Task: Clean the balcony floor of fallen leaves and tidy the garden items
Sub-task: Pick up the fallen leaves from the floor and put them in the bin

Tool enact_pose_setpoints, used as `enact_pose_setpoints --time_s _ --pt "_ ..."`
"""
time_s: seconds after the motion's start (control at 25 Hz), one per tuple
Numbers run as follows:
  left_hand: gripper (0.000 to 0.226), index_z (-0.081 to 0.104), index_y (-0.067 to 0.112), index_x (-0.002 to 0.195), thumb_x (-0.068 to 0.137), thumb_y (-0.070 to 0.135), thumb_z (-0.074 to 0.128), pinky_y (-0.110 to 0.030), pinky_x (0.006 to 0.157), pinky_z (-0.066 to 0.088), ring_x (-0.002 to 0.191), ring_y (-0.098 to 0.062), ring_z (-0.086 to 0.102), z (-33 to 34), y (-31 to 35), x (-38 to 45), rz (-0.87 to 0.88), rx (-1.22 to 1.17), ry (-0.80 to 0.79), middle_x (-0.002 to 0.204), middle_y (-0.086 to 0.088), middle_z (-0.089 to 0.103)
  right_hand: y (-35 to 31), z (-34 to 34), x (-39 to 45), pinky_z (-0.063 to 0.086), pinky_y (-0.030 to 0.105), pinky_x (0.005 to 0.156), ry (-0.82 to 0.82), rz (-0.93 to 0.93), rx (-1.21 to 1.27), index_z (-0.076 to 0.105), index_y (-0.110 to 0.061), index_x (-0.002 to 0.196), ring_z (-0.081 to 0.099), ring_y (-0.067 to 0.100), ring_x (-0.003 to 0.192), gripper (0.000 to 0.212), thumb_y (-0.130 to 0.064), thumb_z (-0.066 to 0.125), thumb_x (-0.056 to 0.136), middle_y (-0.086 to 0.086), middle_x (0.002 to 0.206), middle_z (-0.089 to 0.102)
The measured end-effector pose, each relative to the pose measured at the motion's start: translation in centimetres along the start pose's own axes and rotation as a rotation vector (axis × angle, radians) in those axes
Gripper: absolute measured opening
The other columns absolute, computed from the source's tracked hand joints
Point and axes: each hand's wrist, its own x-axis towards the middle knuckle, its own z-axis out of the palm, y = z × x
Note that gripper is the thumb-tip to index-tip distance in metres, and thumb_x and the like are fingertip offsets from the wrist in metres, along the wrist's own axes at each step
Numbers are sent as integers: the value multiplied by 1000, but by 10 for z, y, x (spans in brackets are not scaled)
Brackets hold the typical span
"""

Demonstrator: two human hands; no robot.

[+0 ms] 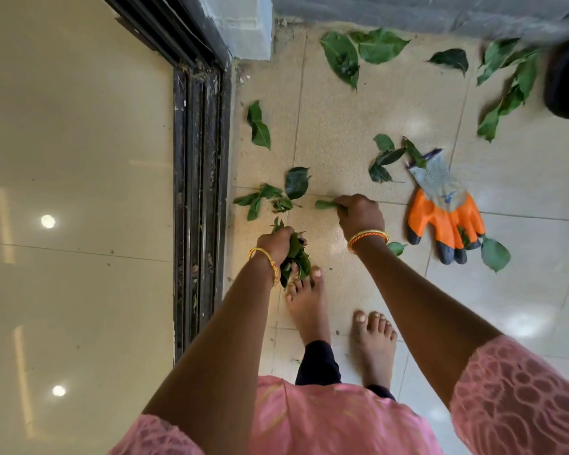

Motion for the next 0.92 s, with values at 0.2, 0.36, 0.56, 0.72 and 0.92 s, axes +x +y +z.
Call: enact_pose_setpoints --time_s 0.2,0.36,0.56,0.72,0.92 --pt "69 64 3 109 68 58 72 -41 85 53 94 -33 65 11 6 -20 124 4 22 104 -18 68 -35 -7 -30 46 29 77 -238 -299 -63 69 -6 110 59 33 93 26 -5 53 90 19 105 60" --pt "21 60 10 77 85 29 65 -23 45 41 56 -22 52 1 16 -21 90 -110 109 72 -9 56 -56 -19 -34 44 20 77 -394 -53 318 73 -11 103 60 16 87 23 -10 60 84 3 93 66" --pt "27 58 6 96 89 33 55 -17 38 36 56 -20 49 -14 29 -8 76 -199 166 77 -10 55 -78 3 -10 38 15 85 -267 -26 509 74 -2 87 55 11 97 15 -11 63 84 7 110 64" --pt "31 55 3 115 94 25 51 -15 31 37 63 -21 53 -23 46 -10 102 -254 243 90 -12 56 -96 22 -1 45 21 80 -73 -15 630 72 0 84 59 16 89 18 -14 62 84 11 99 67" --pt "45 53 3 122 87 29 63 -23 43 47 80 -22 56 -51 29 -3 -9 -216 234 107 -12 60 -76 24 16 42 37 95 -52 -48 113 50 -11 129 38 32 121 63 -33 73 75 14 135 40"
